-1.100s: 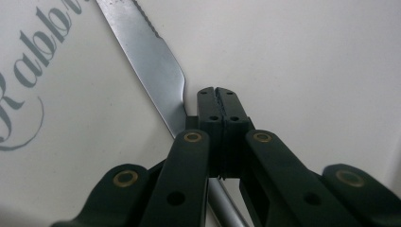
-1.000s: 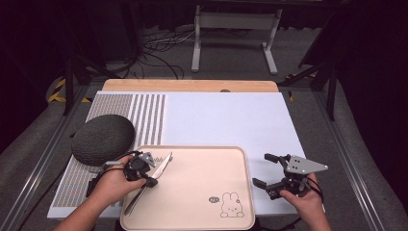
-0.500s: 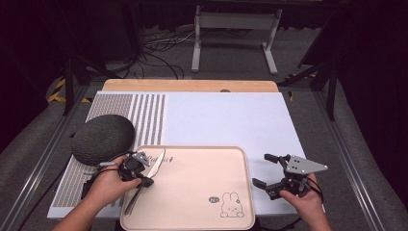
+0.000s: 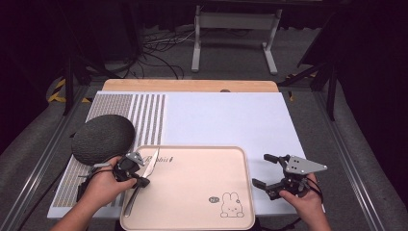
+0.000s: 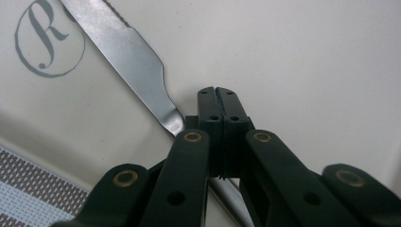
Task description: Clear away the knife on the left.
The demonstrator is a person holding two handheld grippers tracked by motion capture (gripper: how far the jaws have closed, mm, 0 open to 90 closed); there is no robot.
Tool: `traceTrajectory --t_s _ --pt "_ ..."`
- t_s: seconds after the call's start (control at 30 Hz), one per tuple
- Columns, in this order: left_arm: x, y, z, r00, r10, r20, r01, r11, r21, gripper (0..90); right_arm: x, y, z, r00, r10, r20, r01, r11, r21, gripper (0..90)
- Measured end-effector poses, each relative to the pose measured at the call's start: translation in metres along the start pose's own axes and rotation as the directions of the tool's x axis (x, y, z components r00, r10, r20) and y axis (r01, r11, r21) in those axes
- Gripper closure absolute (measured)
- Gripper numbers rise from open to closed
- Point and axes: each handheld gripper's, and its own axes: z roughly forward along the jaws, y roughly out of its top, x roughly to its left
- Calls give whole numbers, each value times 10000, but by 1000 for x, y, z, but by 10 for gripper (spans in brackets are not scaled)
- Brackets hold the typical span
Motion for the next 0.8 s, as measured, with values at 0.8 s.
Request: traceTrajectory --t_s 0.8 --pt "5 -17 -9 9986 -520 -129 519 9986 -97 900 0 -1 1 10000 -37 -43 37 10000 74 31"
